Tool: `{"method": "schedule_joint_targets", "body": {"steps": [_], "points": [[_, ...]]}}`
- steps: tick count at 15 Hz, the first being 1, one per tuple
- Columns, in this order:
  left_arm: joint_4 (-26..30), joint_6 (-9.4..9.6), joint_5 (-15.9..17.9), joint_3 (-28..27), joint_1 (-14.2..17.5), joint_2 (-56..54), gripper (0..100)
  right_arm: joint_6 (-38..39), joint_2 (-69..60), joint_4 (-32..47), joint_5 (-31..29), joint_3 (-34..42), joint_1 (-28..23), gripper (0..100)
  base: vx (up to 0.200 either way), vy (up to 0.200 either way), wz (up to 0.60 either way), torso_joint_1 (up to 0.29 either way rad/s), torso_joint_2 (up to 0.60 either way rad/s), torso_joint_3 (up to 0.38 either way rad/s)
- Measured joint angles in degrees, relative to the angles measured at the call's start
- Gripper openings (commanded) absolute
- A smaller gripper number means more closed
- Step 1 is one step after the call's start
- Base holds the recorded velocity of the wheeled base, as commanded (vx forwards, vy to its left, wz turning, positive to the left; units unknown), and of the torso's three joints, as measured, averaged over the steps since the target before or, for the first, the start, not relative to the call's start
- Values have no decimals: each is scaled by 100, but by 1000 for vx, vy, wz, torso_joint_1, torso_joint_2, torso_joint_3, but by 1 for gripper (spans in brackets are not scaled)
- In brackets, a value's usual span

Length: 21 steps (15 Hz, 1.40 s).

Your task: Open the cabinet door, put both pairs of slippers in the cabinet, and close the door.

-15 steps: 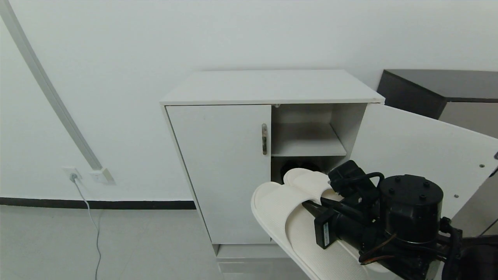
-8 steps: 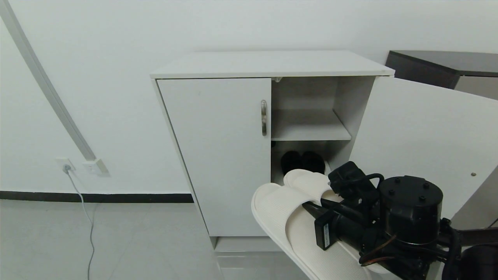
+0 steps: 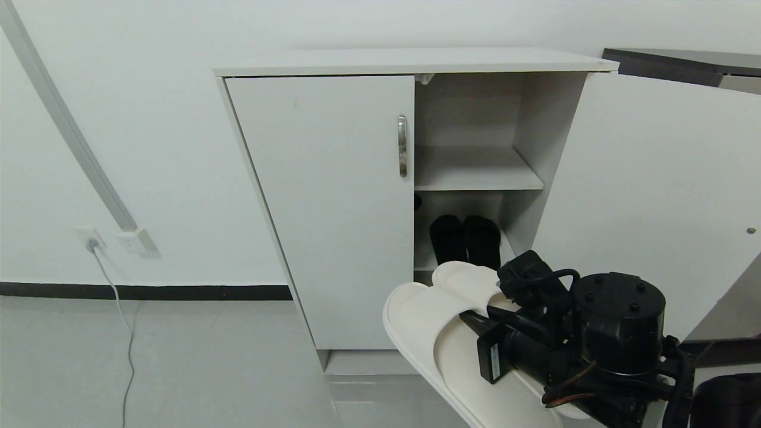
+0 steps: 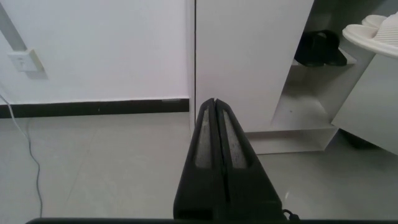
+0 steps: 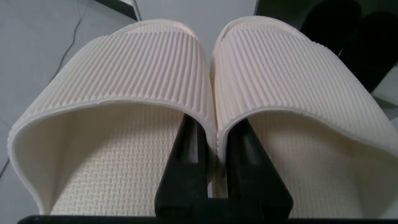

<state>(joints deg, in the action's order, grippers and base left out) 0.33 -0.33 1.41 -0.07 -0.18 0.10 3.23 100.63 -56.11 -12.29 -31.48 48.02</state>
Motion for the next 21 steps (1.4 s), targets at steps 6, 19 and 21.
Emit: {"method": "schedule_joint_targets", "body": {"steps": [6,19,21], "points": [[0,0,0,-2,2,0,0,-6,41,-177,0,17,5,0,0,-33,0,0,0,1],[0,-10,2,-2,7,0,0,-45,195,-169,-623,-187,160,0,0,-77,0,0,2,1],[2,-10,-2,-2,-2,0,0,183,333,378,-1448,-779,296,0,0,0,0,0,0,0]]}}
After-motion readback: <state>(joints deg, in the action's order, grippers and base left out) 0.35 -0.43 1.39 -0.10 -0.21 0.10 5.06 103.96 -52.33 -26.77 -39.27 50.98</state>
